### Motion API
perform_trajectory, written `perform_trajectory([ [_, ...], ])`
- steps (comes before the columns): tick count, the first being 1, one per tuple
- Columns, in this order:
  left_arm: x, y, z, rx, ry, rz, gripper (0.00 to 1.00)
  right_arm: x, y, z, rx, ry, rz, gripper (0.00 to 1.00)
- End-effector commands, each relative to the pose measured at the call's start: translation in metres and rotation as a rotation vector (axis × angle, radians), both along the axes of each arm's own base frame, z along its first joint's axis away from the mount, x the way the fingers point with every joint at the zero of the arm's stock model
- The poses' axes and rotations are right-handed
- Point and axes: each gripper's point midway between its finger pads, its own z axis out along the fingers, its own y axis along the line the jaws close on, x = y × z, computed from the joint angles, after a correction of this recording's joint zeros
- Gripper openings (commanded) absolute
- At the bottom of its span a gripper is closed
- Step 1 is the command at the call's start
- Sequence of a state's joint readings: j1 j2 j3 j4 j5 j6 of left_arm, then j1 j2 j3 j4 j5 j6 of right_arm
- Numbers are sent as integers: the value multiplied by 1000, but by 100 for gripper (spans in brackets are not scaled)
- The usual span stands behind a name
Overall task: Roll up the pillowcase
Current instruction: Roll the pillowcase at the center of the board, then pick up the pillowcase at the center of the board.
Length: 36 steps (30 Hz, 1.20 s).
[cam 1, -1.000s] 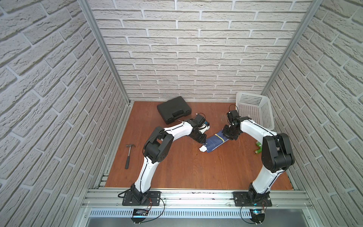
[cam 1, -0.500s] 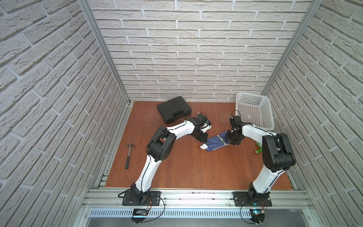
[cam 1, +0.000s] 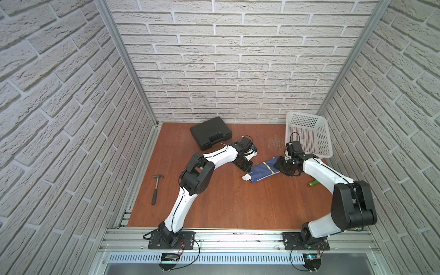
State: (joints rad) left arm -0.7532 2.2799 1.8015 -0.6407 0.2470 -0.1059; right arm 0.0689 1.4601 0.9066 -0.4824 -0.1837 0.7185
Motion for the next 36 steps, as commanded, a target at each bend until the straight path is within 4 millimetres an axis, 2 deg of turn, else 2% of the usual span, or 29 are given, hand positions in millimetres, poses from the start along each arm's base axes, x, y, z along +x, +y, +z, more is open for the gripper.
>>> perform_trajectory([
  [1, -13, 14, -26, 81, 61, -13, 37, -10, 19, -9, 169, -4, -69, 53],
  [6, -14, 13, -27, 81, 69, -22, 37, -7, 29, -29, 292, -17, -152, 55],
  [13, -11, 10, -24, 72, 62, -24, 37, 2, 31, -52, 389, -55, -262, 57],
  [17, -11, 9, -25, 69, 67, -24, 37, 10, 35, -61, 424, -70, -278, 58],
  [21, -10, 9, -26, 72, 72, -27, 37, 10, 38, -75, 455, -62, -283, 55],
  [29, -9, 16, -29, 84, 88, -18, 37, 35, 52, -61, 579, -194, -239, 52],
  [31, -8, 17, -29, 83, 88, -13, 37, 36, 55, -62, 602, -198, -224, 49],
  [36, -5, 19, -27, 85, 84, -4, 38, 38, 59, -62, 623, -210, -195, 28],
])
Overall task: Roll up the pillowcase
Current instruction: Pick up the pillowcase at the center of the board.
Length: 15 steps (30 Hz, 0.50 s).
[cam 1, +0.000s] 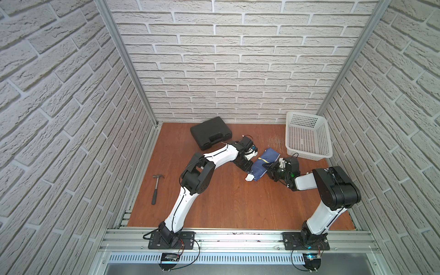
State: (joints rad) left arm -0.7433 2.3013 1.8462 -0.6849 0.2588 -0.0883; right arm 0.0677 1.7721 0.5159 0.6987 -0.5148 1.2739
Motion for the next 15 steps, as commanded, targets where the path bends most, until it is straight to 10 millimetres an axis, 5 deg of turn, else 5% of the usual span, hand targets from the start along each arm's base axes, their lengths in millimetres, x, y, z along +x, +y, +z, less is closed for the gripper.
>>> perform_trajectory([
  [1, -8, 17, -27, 78, 68, 7, 38, -6, 4, -3, 23, 7, 21, 24],
  [7, -3, 17, -10, 45, 56, 36, 45, -1, 2, 11, -28, -20, 61, 8],
  [15, 13, 22, 66, -83, -37, 140, 63, -9, -6, 55, -206, -18, 246, 2],
])
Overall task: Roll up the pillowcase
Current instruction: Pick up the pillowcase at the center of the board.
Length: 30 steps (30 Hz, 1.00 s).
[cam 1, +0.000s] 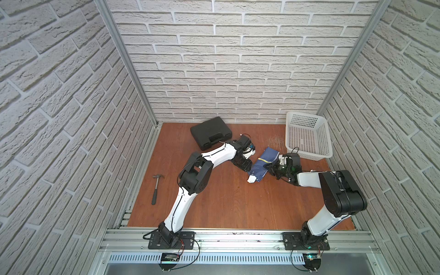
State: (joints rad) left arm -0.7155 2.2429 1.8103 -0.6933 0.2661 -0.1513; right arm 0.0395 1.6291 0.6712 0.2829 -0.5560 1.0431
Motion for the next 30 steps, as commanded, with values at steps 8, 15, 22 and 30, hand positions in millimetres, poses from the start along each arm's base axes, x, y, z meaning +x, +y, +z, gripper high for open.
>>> perform_trajectory([
  [8, 29, 34, 114, -147, -194, 159, 76, -9, -29, 95, -300, -68, 335, 2],
  [15, 43, 33, 123, -187, -229, 177, 83, 33, -97, 160, -445, -191, 359, 2],
  [22, 45, 32, 117, -192, -224, 189, 90, 68, -170, 155, -505, -152, 345, 2],
  [30, 41, 37, 104, -172, -184, 196, 92, 126, -216, 145, -503, -215, 284, 2],
])
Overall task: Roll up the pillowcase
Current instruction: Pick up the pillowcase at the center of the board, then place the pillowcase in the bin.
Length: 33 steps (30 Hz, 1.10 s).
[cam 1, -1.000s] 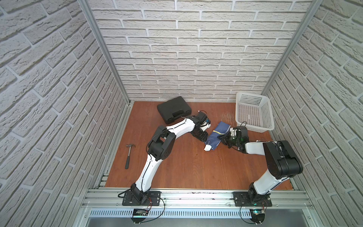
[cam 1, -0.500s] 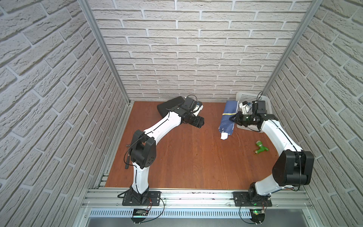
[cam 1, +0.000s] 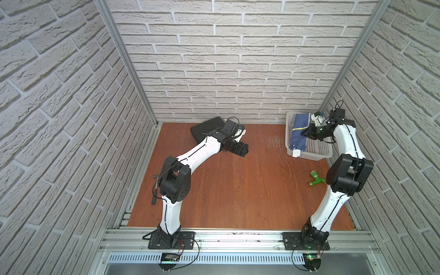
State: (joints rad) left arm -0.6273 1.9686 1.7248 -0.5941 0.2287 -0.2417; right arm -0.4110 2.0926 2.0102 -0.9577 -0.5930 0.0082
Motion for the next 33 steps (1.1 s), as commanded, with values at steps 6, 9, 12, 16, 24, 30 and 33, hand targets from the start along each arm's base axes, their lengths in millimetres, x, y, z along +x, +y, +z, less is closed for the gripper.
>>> perform_trajectory([
  [6, 4, 3, -17, 4, 38, 19, 94, 41, -18, -17, 2, -45, 28, 2],
  [9, 5, 3, -17, 2, 39, 20, 98, 46, -21, -40, 8, 8, 49, 2],
  [12, 7, 1, -16, -16, 40, 28, 98, 54, -24, -54, 28, 19, 42, 2],
  [16, 13, -7, -7, -85, 17, 41, 98, 65, -25, -75, 61, 46, 38, 2],
  [24, 20, -18, -4, -136, 23, 42, 98, 65, -27, -108, 53, 109, 38, 5],
  [30, 19, -20, -11, -123, 57, 33, 98, 68, -42, -106, -115, 119, 6, 33],
  [33, 20, -19, -11, -115, 56, 35, 98, 71, -56, -89, -252, 106, -29, 52],
])
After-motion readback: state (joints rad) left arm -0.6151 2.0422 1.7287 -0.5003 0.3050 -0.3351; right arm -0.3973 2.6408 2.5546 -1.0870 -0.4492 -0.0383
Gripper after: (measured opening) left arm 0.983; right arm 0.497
